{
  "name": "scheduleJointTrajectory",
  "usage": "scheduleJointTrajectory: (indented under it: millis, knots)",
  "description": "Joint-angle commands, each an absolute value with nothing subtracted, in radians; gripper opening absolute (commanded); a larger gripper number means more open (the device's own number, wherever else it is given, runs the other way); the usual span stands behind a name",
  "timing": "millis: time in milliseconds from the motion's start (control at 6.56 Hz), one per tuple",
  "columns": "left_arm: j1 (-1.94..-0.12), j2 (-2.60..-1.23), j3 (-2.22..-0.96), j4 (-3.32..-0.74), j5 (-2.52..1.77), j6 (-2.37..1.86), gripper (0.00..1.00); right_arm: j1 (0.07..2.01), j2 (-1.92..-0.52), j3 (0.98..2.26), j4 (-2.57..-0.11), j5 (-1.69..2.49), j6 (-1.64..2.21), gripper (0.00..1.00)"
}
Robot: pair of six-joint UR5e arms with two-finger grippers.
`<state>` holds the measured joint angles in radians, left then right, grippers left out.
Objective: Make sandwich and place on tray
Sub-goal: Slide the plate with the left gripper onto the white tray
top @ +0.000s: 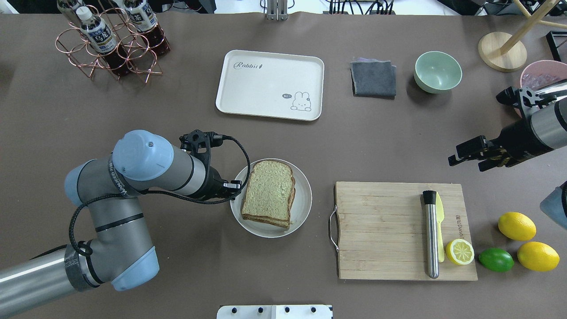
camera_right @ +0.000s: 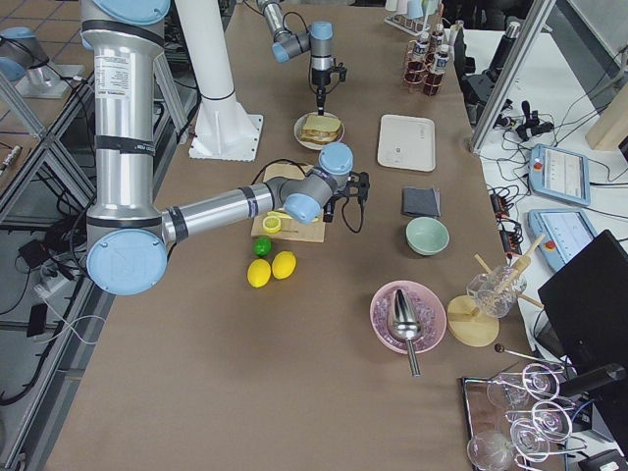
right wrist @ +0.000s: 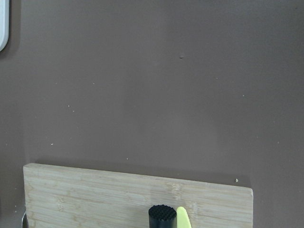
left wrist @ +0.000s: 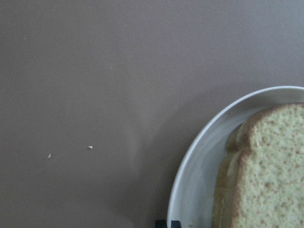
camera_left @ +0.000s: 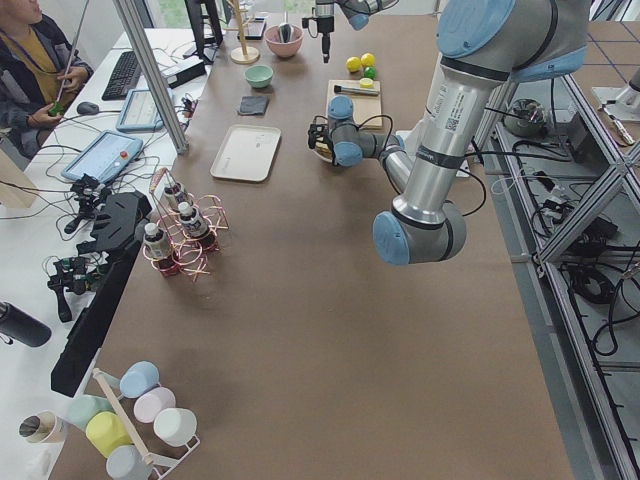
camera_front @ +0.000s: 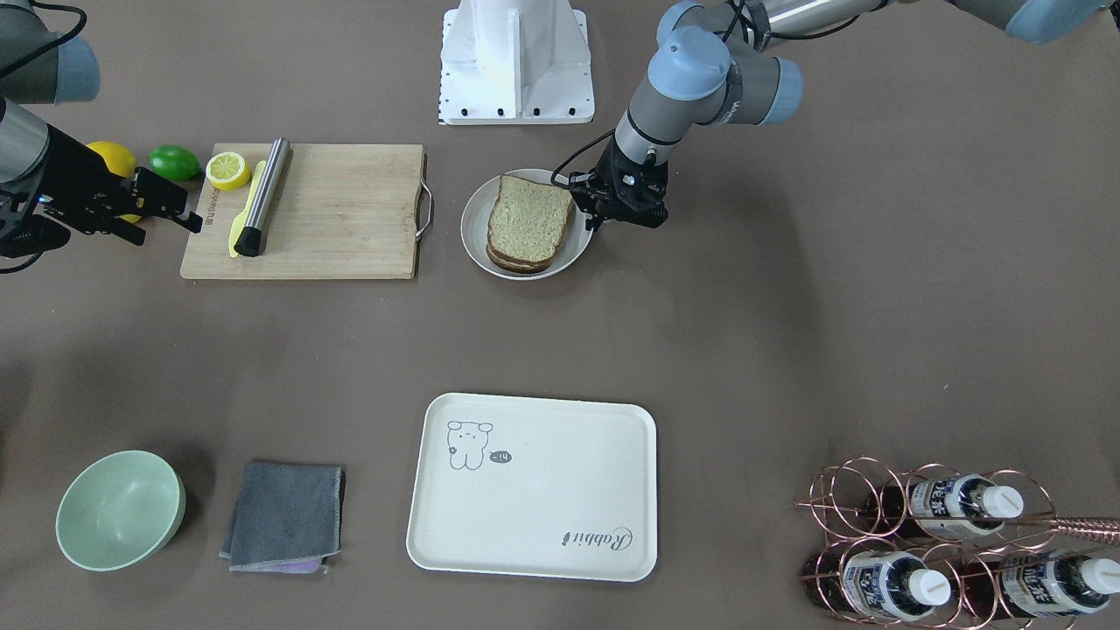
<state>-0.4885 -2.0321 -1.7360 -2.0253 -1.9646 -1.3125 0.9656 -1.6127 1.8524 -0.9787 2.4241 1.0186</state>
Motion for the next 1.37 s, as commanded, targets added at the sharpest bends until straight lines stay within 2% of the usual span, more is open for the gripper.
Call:
scheduleJointTrajectory:
  millis: [0,153,458,610,915,1220]
  knots:
    - [-0.537,-2.033,-1.733,-2.036,-2.000,-1.347,0.00,0.966,-1.615,1.853,-0.979,2.419,1.019,1.00]
    - [-0.573,-2.036,-1.730,-2.033,-2.003,-1.347,0.00,0.971,-1.617,1.858,-0.977,2.424,1.019,1.00]
    - [-0.658,-2.123,-1.634,-2.029,-2.040,-1.341,0.00,0.979,-1.666,1.919,-0.977,2.428,1.019,0.99]
    - [-0.696,-2.202,-1.543,-2.029,-2.066,-1.339,0.00,0.979,-1.686,1.937,-0.977,2.428,1.019,0.99]
    - [-0.800,-2.400,-1.244,-2.037,-2.159,-1.222,0.00,0.992,-1.684,1.942,-0.977,2.430,1.019,0.99]
    - [-0.892,-2.437,-1.090,-2.051,-2.259,-1.113,0.00,0.997,-1.678,1.940,-0.979,2.430,1.019,0.99]
